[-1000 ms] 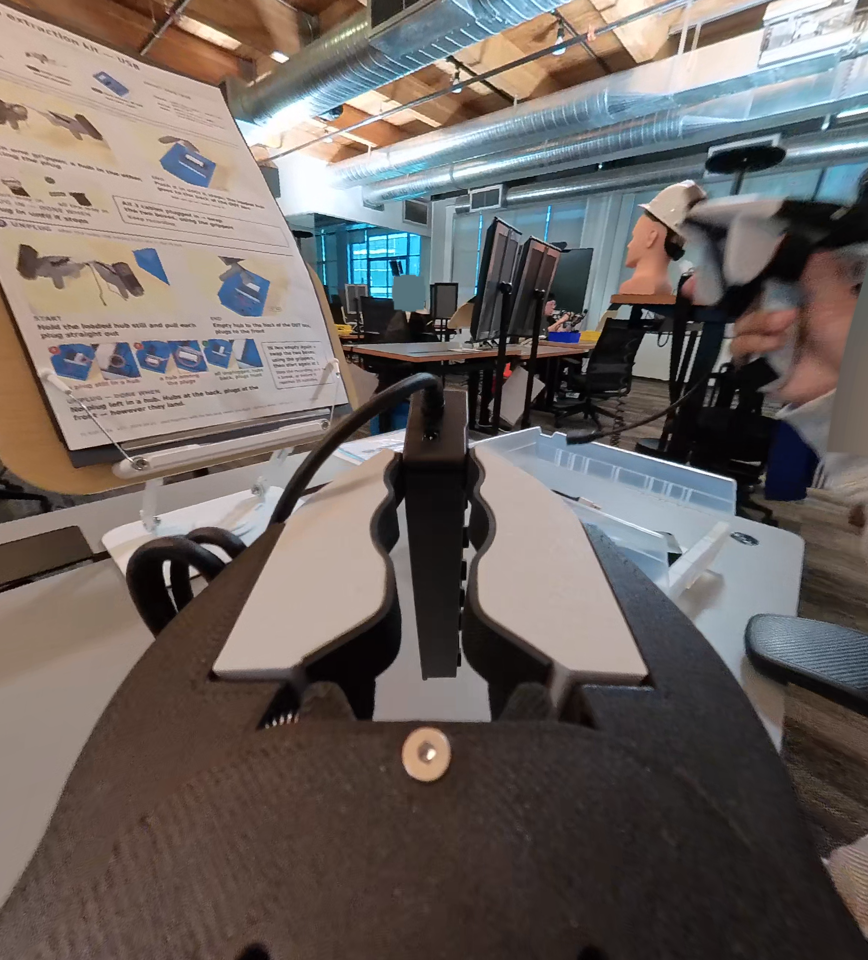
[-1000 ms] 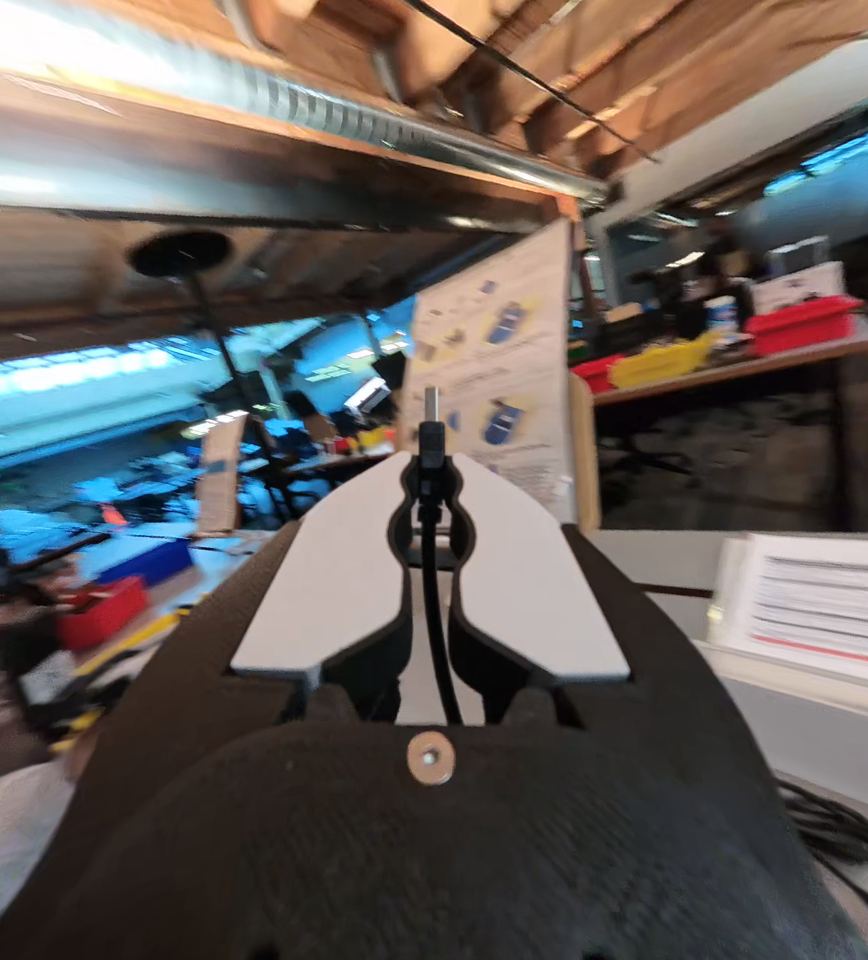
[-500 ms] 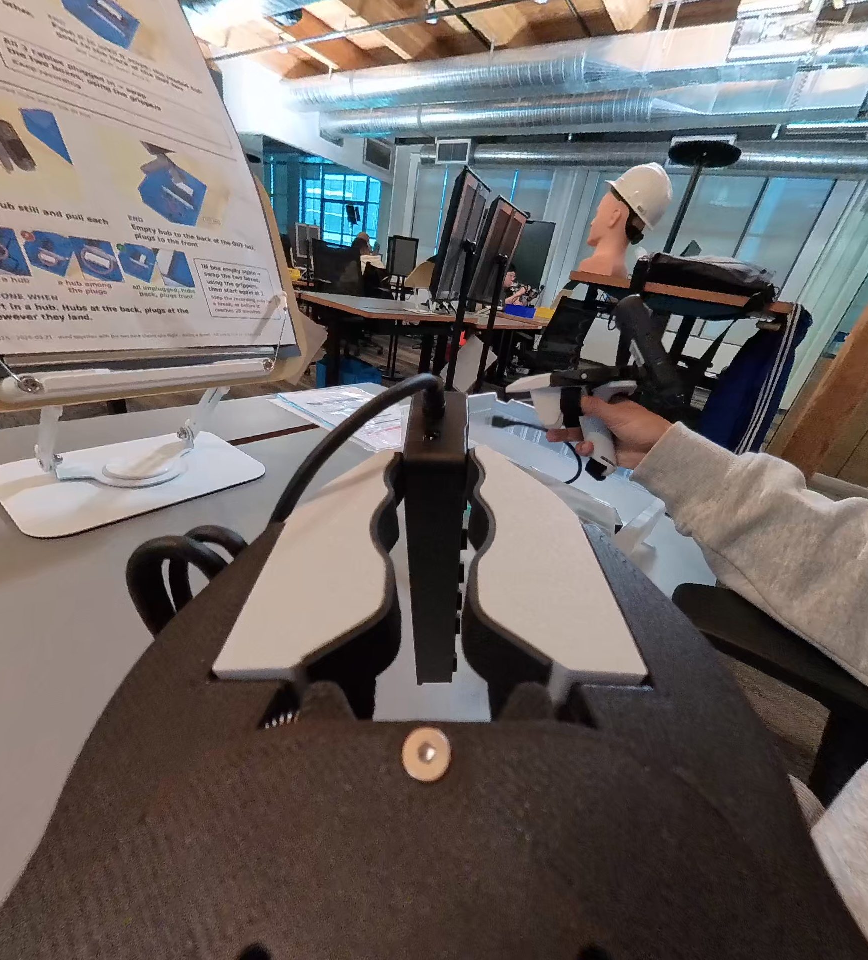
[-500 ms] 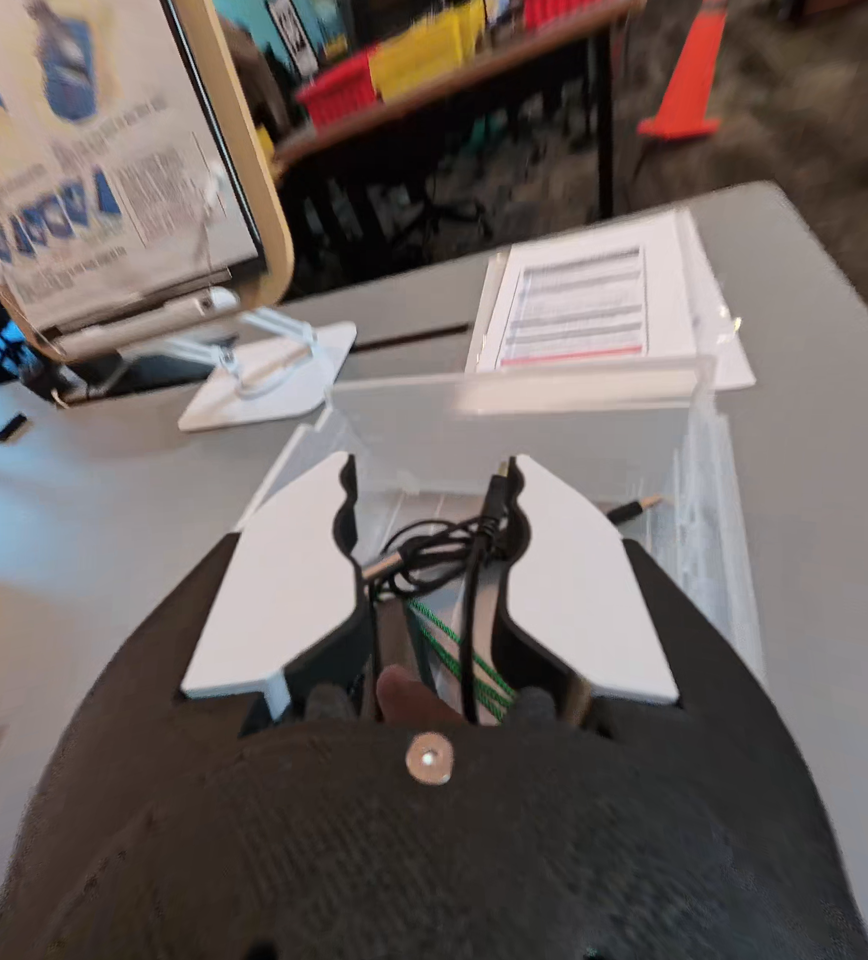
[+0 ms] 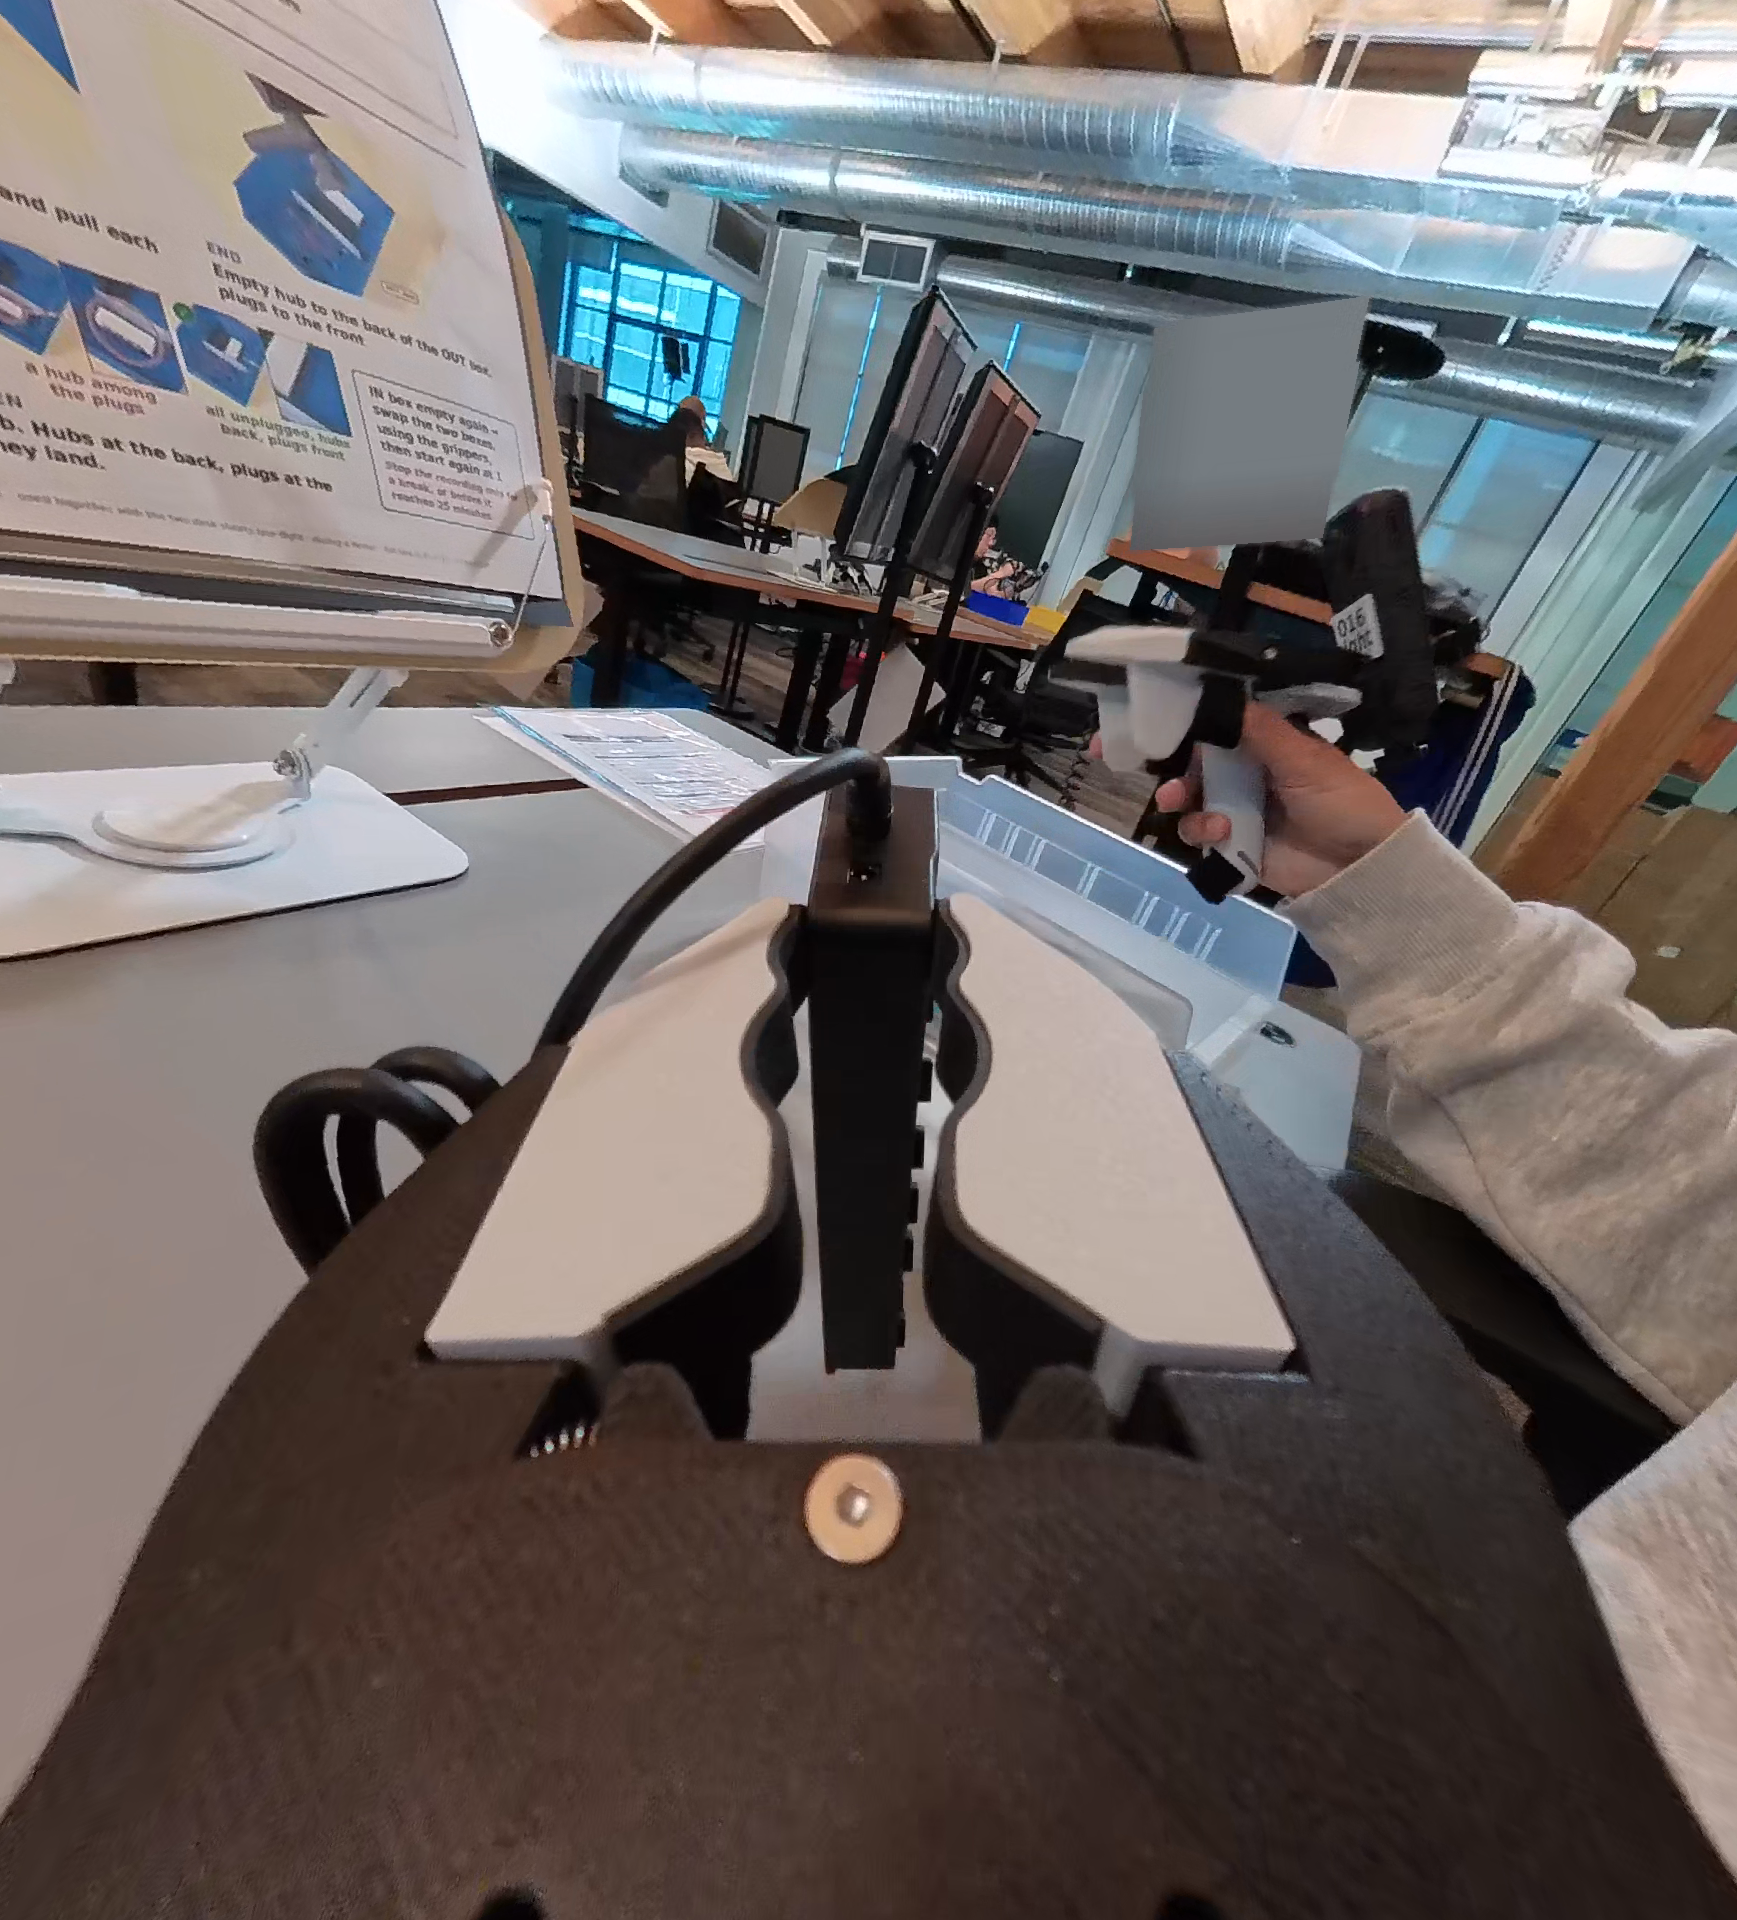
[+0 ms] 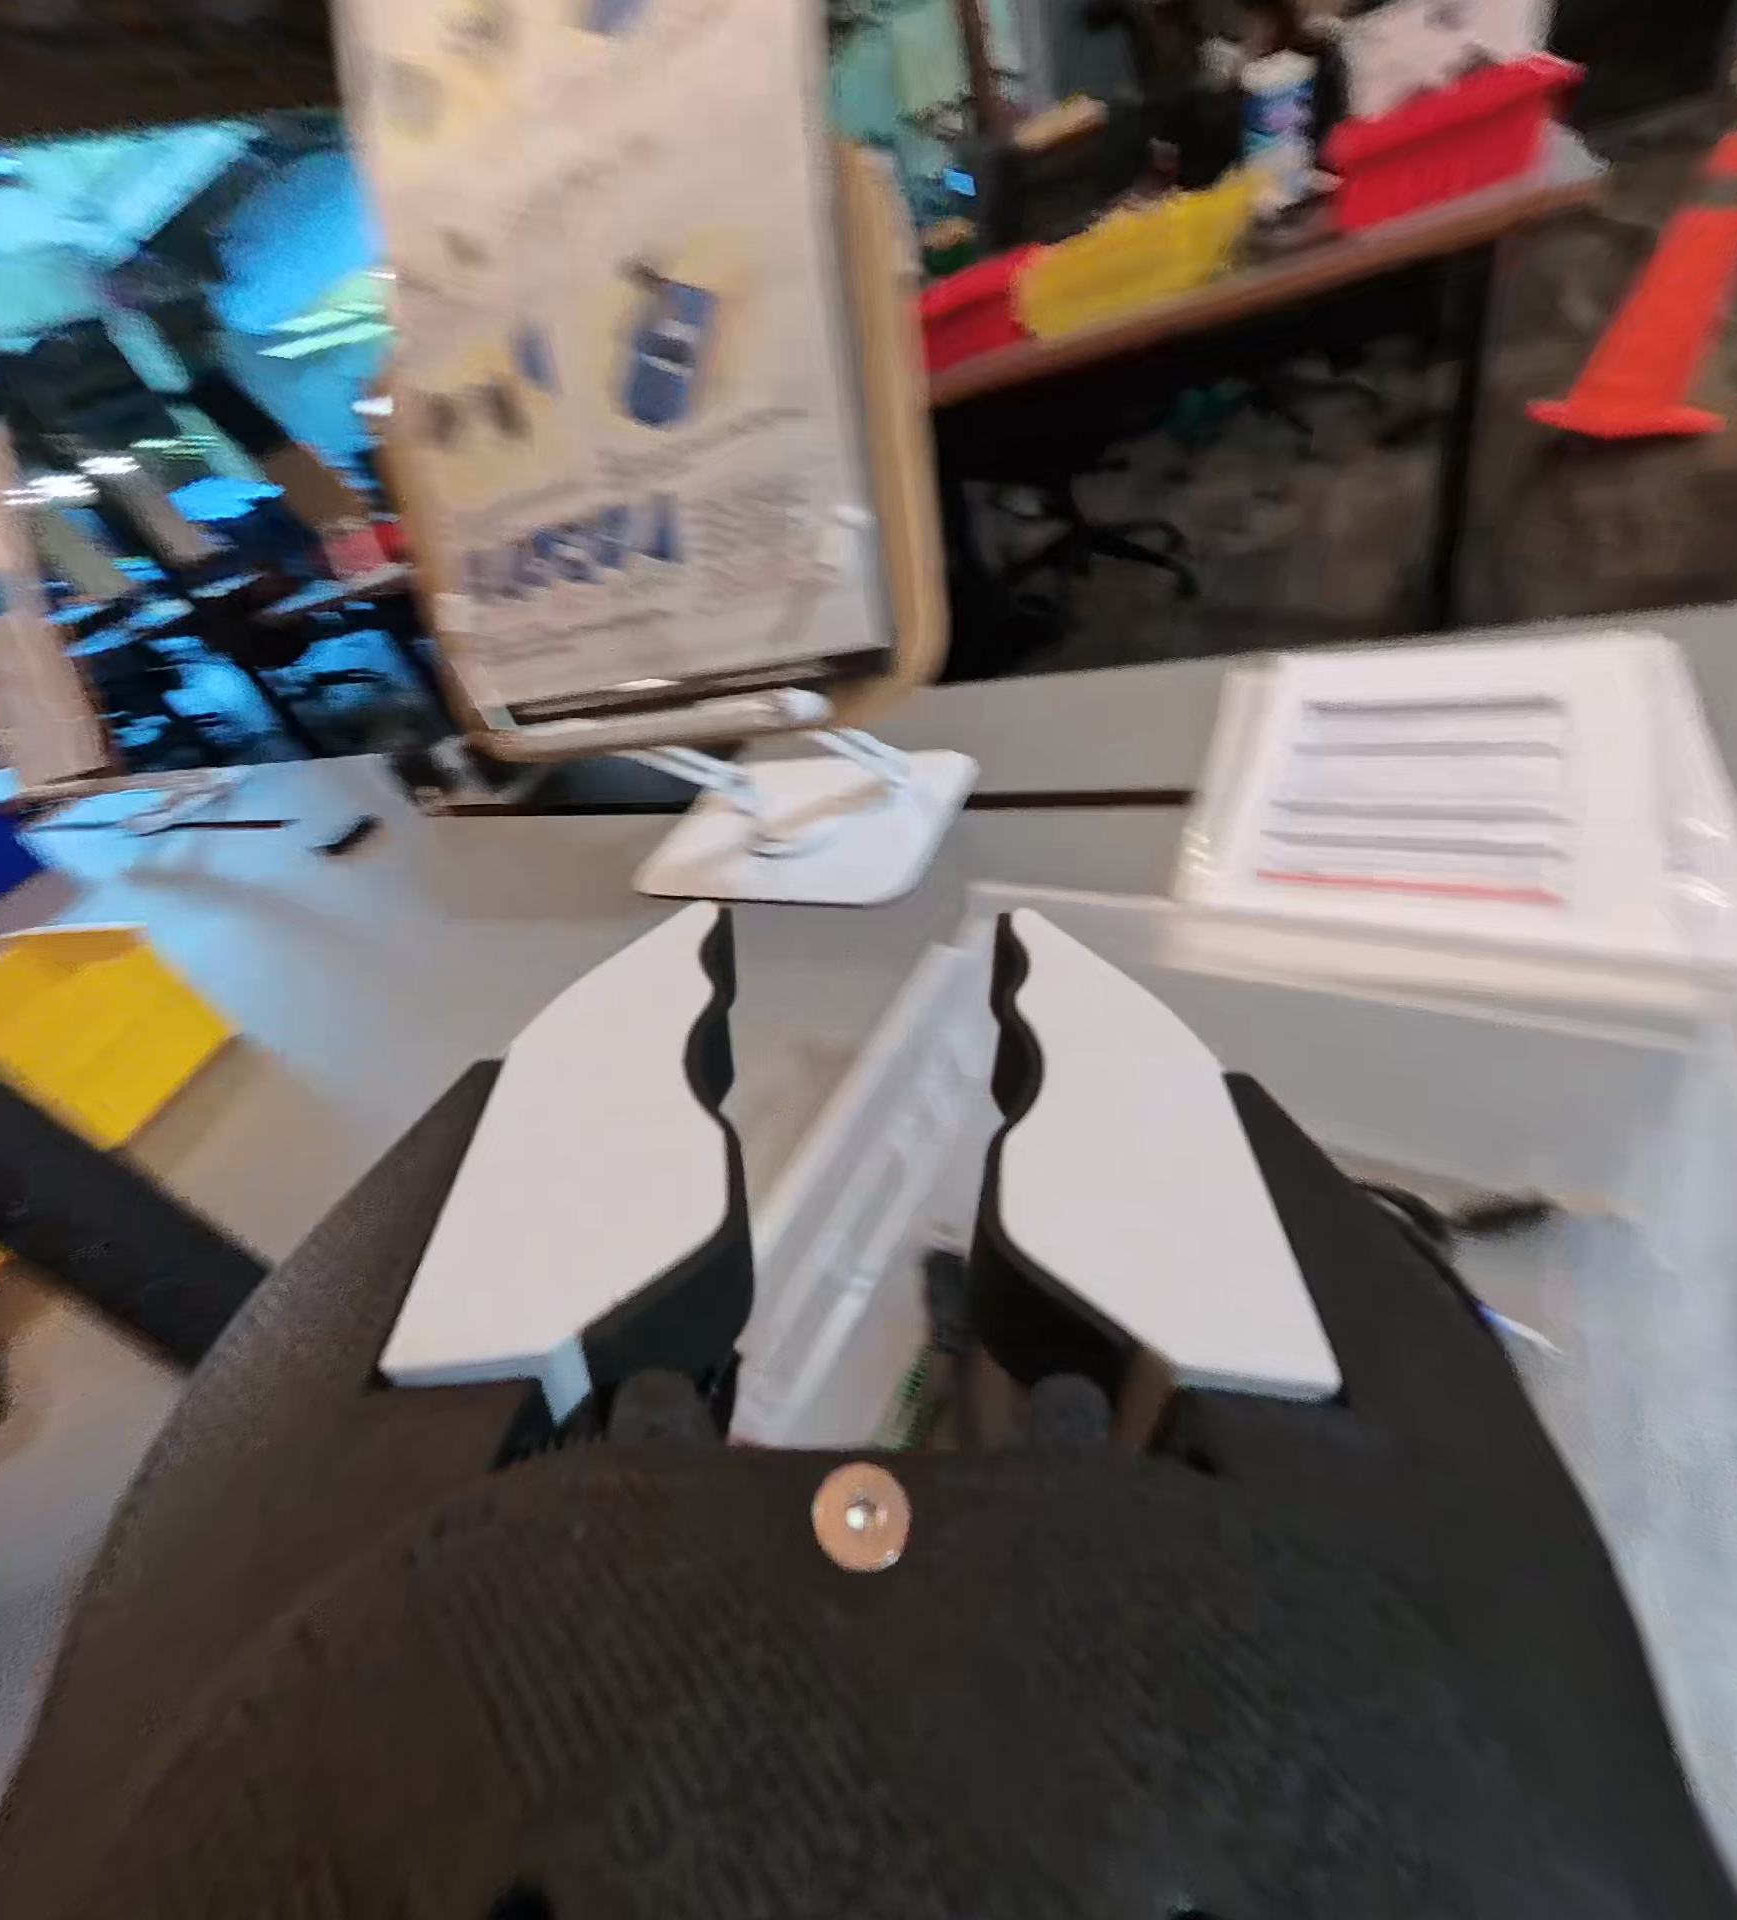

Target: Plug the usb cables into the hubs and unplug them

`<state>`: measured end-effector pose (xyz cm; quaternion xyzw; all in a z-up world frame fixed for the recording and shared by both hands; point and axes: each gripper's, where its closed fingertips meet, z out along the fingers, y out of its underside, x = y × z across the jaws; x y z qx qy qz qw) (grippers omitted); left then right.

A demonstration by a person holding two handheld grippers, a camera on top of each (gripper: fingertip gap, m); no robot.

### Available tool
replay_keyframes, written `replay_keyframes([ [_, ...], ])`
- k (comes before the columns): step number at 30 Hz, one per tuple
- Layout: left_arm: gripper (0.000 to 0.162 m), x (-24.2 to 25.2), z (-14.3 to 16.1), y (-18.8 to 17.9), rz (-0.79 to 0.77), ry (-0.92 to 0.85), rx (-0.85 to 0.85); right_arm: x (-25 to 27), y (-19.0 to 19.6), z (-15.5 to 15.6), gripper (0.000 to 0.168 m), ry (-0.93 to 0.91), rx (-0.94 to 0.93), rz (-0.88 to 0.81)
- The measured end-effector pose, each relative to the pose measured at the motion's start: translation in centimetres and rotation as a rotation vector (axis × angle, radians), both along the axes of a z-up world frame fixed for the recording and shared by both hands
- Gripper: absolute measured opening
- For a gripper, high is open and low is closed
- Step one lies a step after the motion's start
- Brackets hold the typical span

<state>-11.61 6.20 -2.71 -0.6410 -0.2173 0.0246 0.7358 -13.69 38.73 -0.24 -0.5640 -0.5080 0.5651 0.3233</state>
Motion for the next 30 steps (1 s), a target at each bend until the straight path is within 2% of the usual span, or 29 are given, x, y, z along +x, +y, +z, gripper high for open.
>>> replay_keyframes([
  [1, 0.024, 0.0, 0.0, 0.0, -0.008, -0.013, 0.008, 0.2, -2.3, 1.3, 0.048, 0.043, 0.004, 0.077],
  [3, 0.023, 0.1, 0.1, 0.1, -0.030, -0.046, 0.032, 0.8, -7.4, 3.1, 0.049, 0.103, 0.039, 0.234],
  [6, 0.024, 0.7, 0.5, 0.2, -0.093, -0.096, 0.082, 1.8, -15.2, 3.8, 0.049, 0.125, 0.116, 0.441],
  [10, 0.024, 1.5, 1.1, 0.3, -0.187, -0.162, 0.135, 4.5, -24.8, 2.2, 0.055, 0.083, 0.142, 0.748],
  [14, 0.023, 2.6, 2.0, 0.3, -0.285, -0.189, 0.187, 6.1, -29.8, -0.9, 0.060, -0.020, 0.164, 0.901],
  [18, 0.023, 3.8, 3.1, 0.0, -0.400, -0.204, 0.242, 7.0, -31.8, -3.3, 0.048, -0.113, 0.135, 0.991],
  [21, 0.024, 4.1, 3.7, -0.1, -0.422, -0.209, 0.281, 7.6, -32.5, -3.3, 0.026, -0.133, 0.047, 1.045],
  [23, 0.028, 3.7, 3.8, -0.2, -0.399, -0.229, 0.299, 7.4, -32.4, -2.9, 0.024, -0.109, 0.041, 1.023],
  [26, 0.045, 3.2, 4.3, -0.7, -0.400, -0.256, 0.348, 5.7, -29.9, -1.1, 0.024, -0.050, 0.037, 0.881],
  [30, 0.042, 3.7, 4.4, -0.8, -0.446, -0.257, 0.378, 4.7, -23.3, 4.2, 0.024, 0.100, -0.069, 0.708],
])
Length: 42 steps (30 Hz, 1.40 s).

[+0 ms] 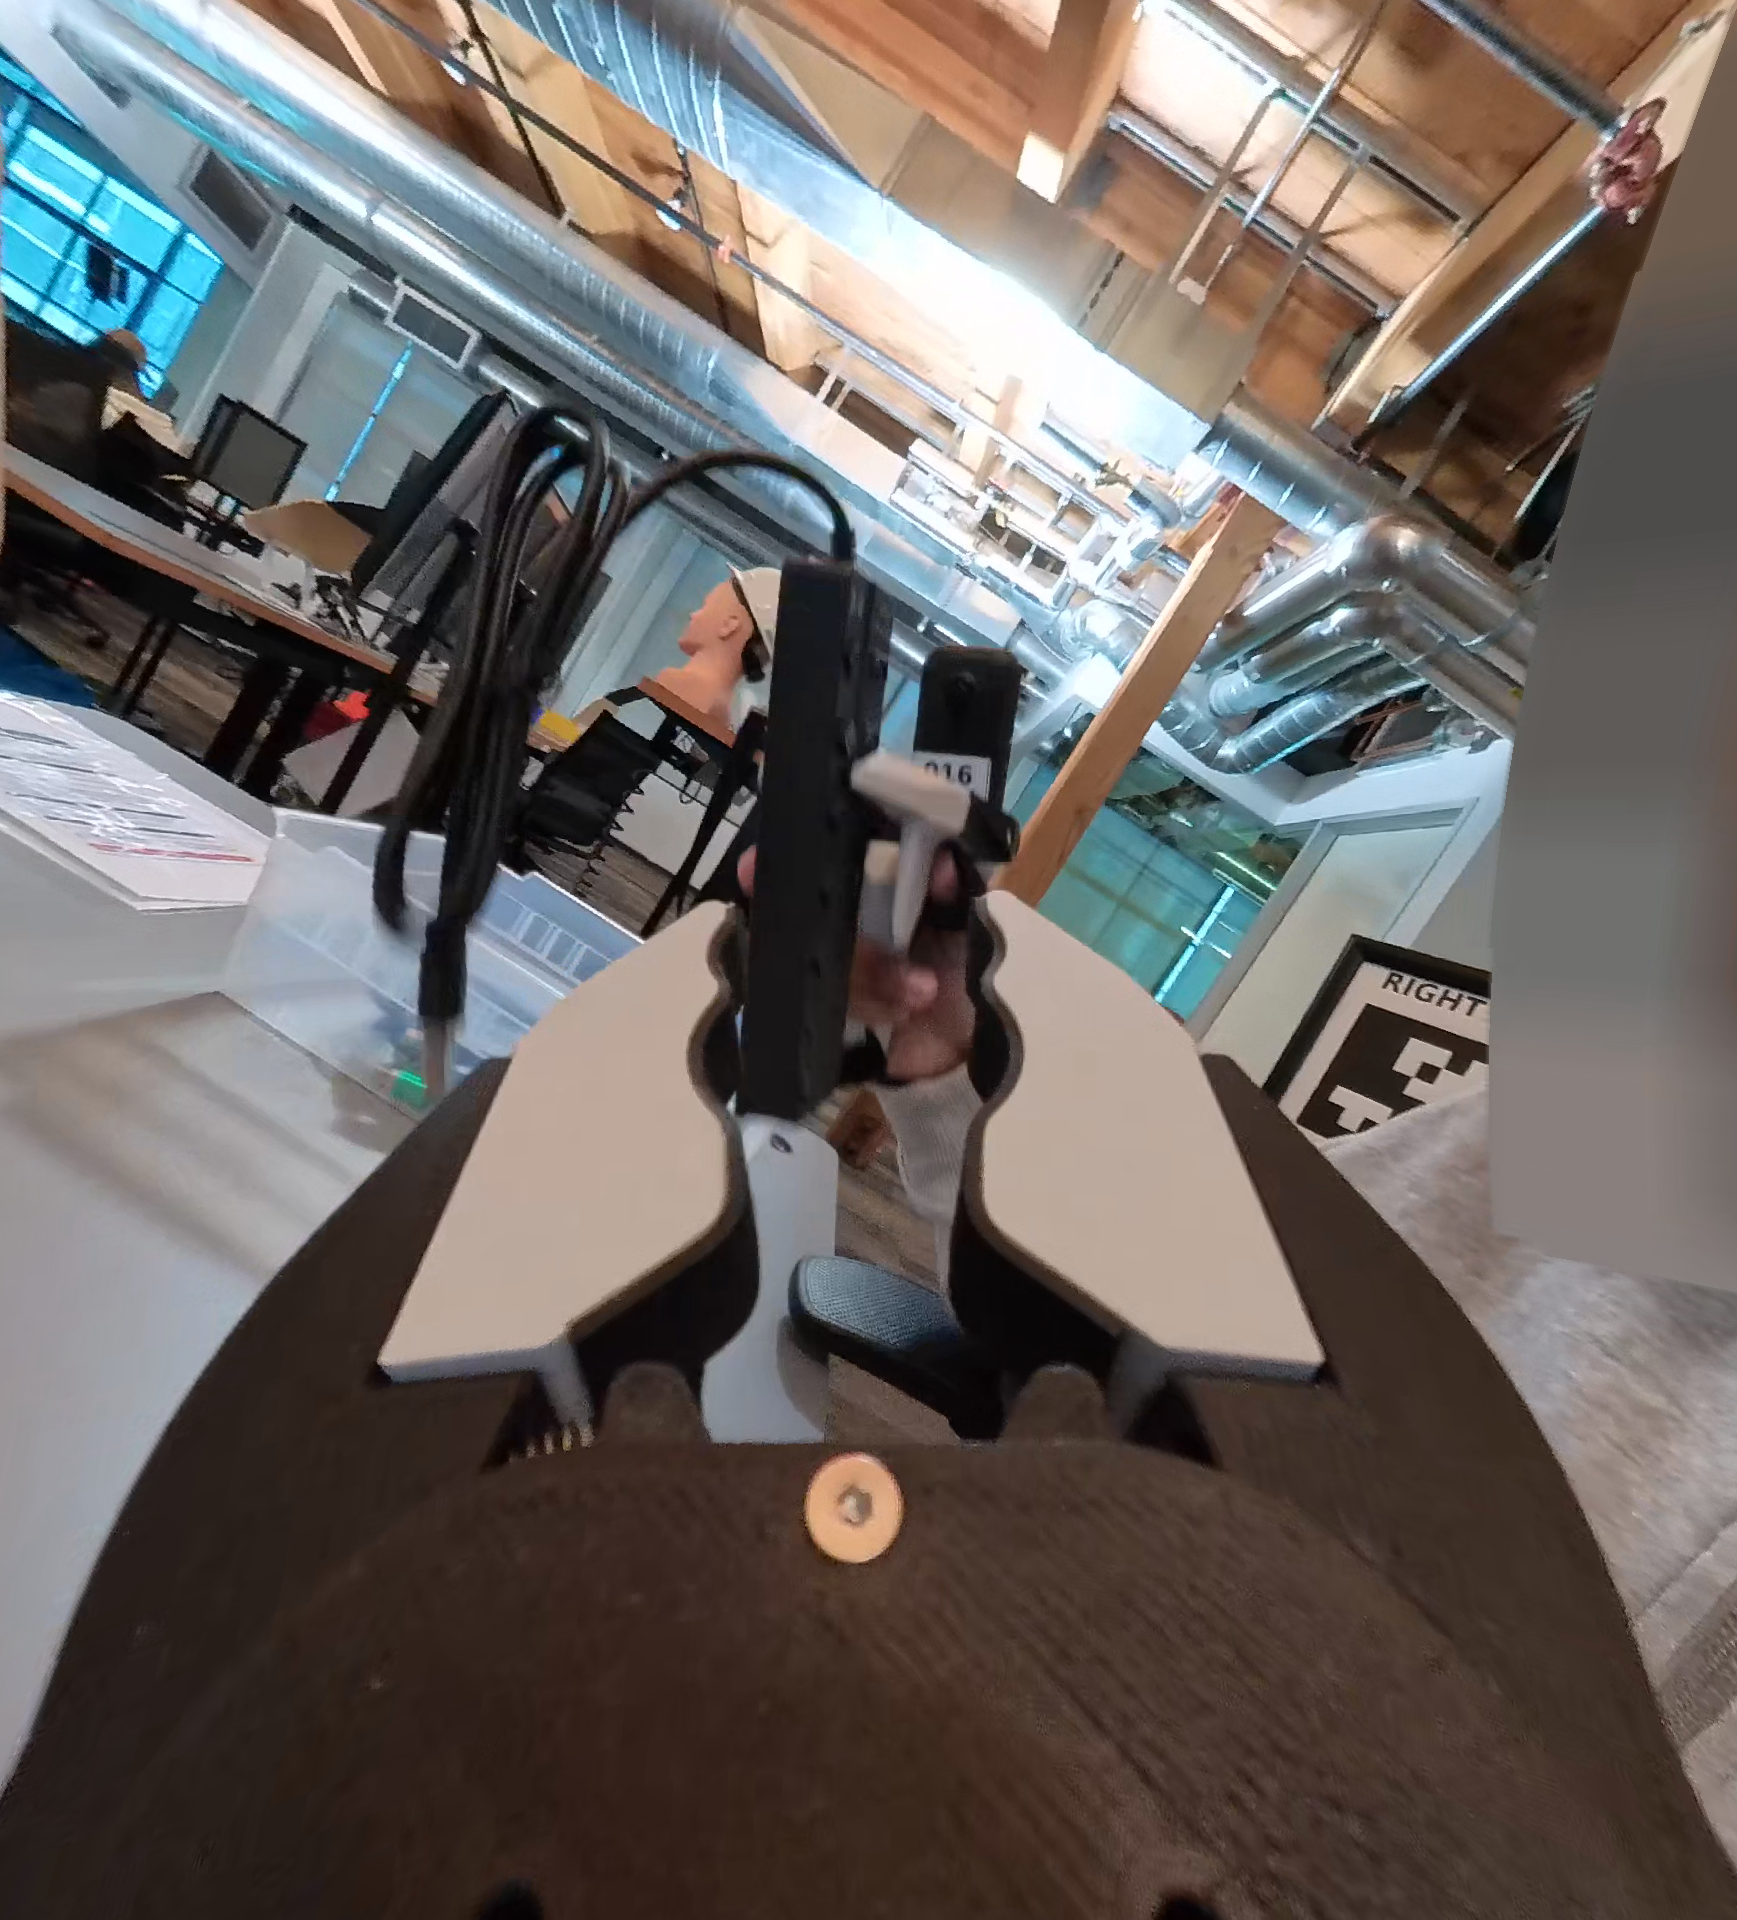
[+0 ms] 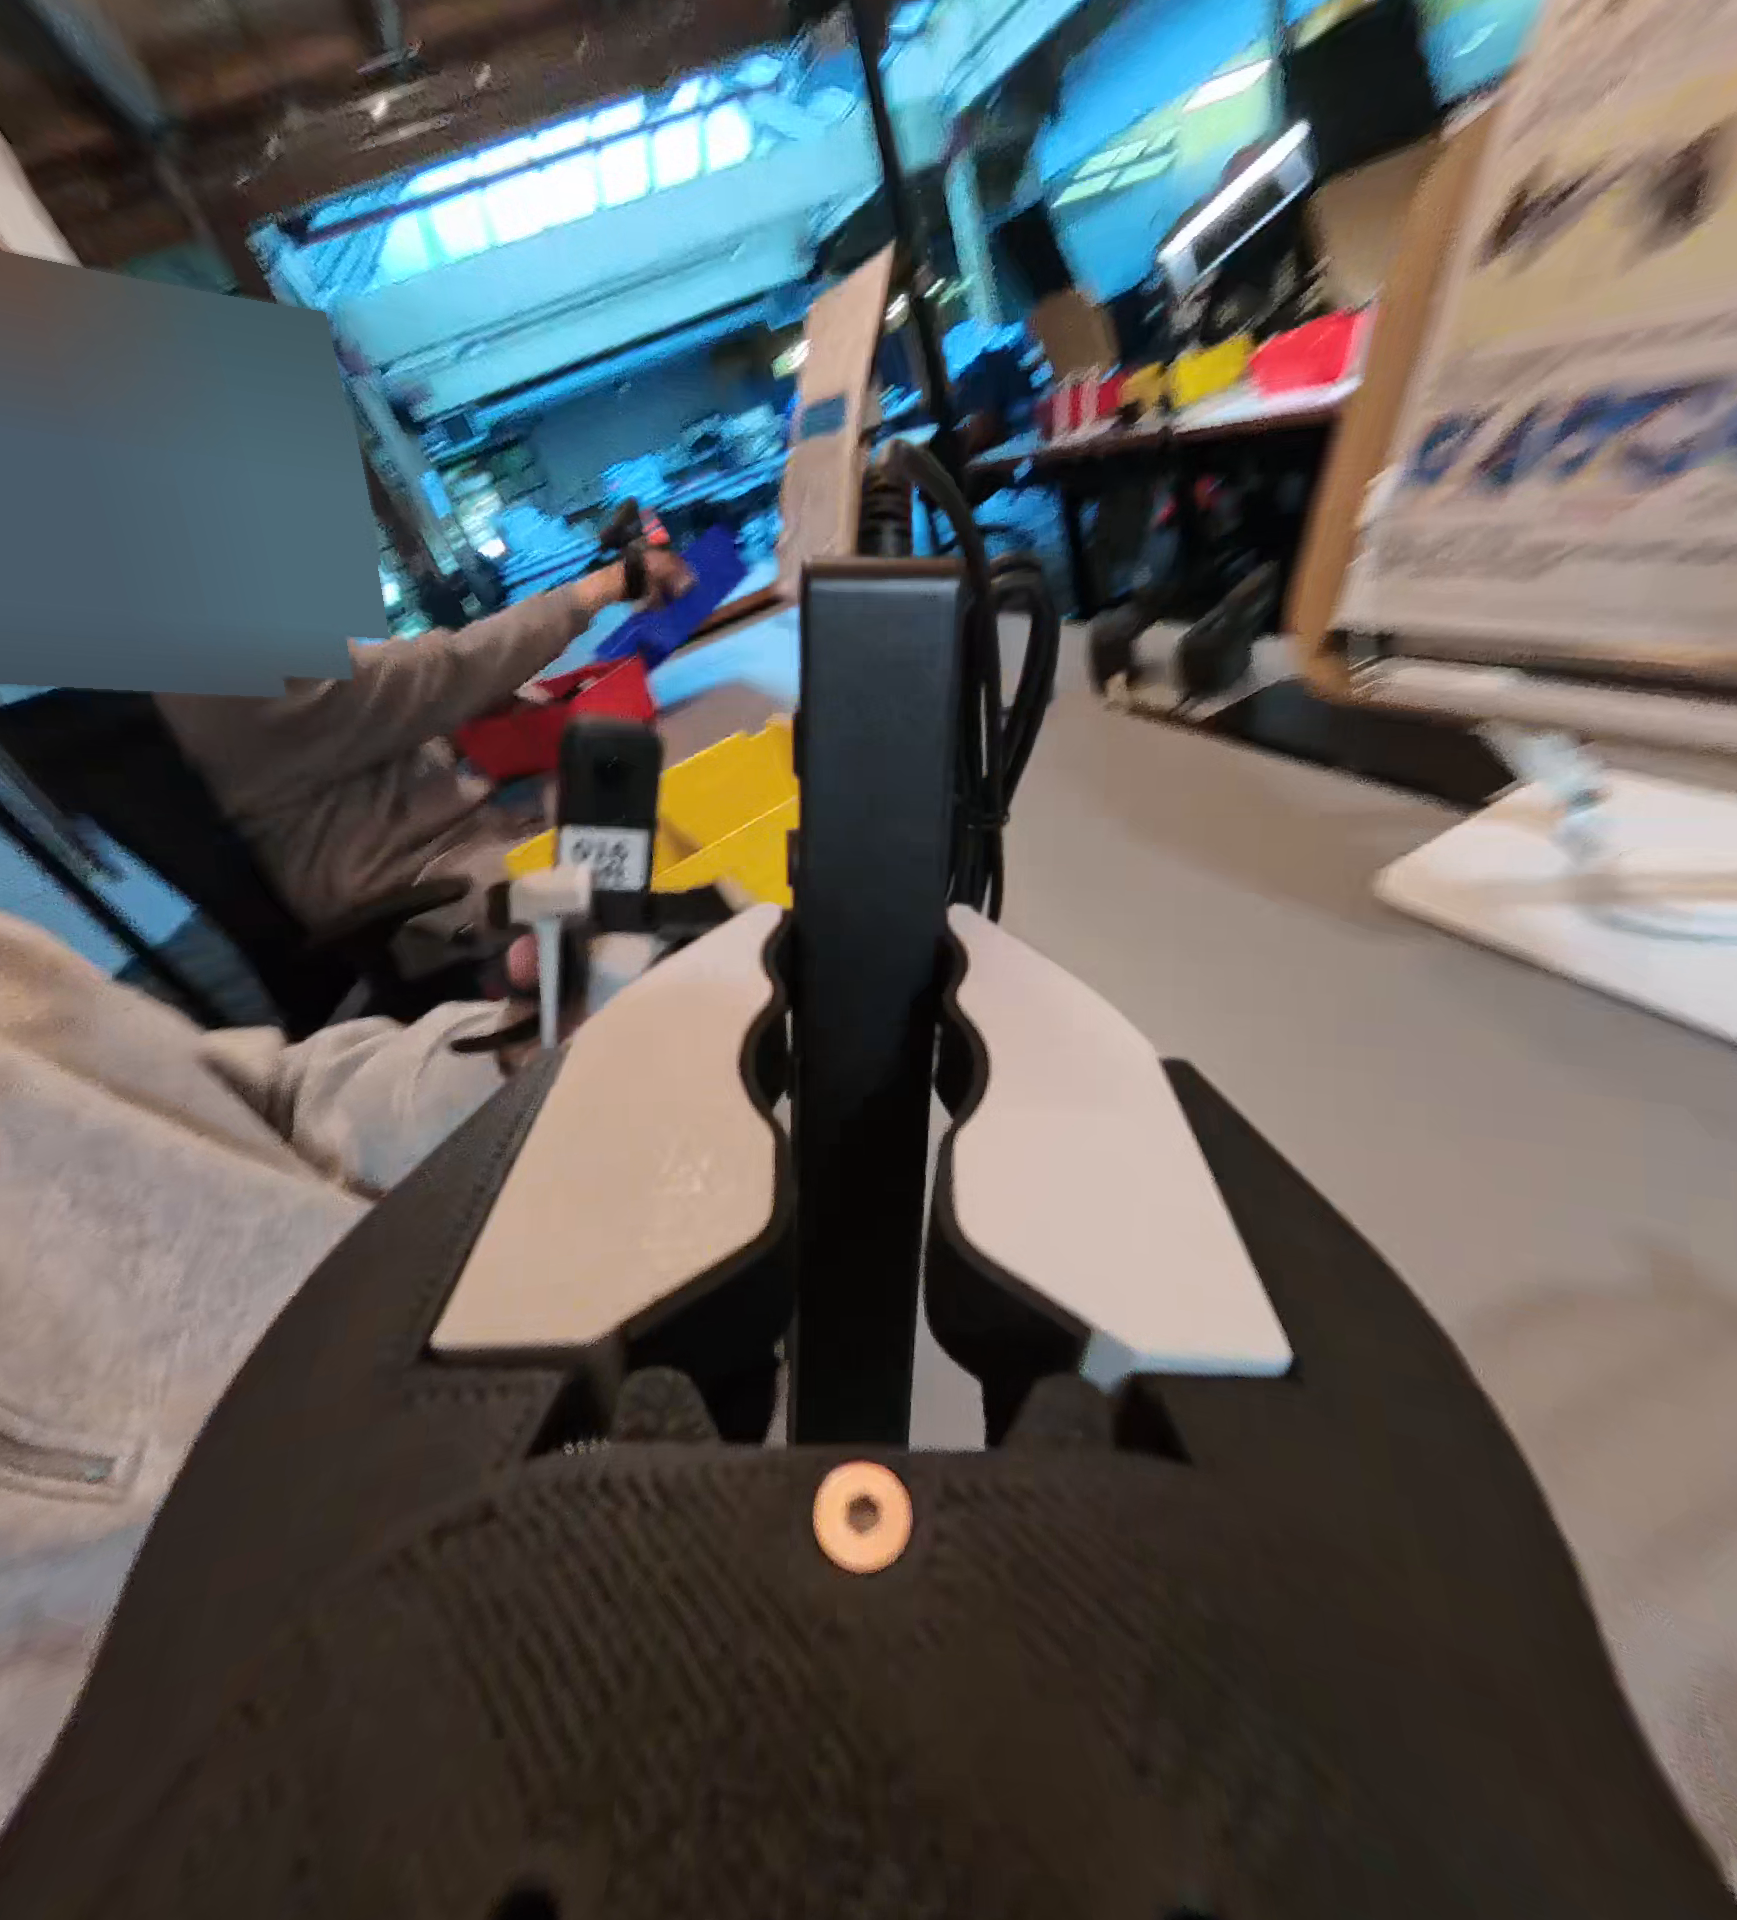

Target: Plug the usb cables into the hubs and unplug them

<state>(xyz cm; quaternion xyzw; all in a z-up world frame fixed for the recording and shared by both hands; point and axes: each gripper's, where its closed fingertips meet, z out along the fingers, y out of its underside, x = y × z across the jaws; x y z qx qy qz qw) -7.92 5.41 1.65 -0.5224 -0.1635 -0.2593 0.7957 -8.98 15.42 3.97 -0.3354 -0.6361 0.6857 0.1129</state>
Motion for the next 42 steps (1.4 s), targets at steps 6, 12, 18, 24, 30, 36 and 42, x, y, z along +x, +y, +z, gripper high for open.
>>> replay_keyframes([
  [6, 0.038, 0.6, -2.5, 1.7, -0.051, -0.044, -0.056, -0.5, 12.7, 2.0, 0.024, 0.102, 0.282, -0.454],
  [12, 0.036, 0.1, -5.6, 2.6, -0.078, -0.141, -0.093, -1.0, 22.9, -3.4, 0.024, -0.044, 0.619, -0.753],
  [18, 0.036, -0.6, -6.8, 2.7, -0.083, -0.197, -0.098, -1.9, 27.3, -10.1, 0.025, -0.228, 0.677, -0.790],
  [24, 0.035, -1.0, -7.6, 2.7, -0.086, -0.220, -0.109, -2.1, 29.4, -12.3, 0.025, -0.282, 0.623, -0.836],
  [30, 0.035, -1.1, -8.2, 2.8, -0.099, -0.243, -0.115, -2.2, 30.7, -13.2, 0.025, -0.310, 0.587, -0.896],
  [36, 0.035, -1.1, -8.4, 2.8, -0.102, -0.253, -0.120, -2.3, 31.5, -13.1, 0.031, -0.302, 0.670, -0.971],
  [42, 0.035, -1.1, -8.4, 2.9, -0.107, -0.254, -0.120, -2.1, 31.4, -12.7, 0.040, -0.291, 0.652, -0.974],
])
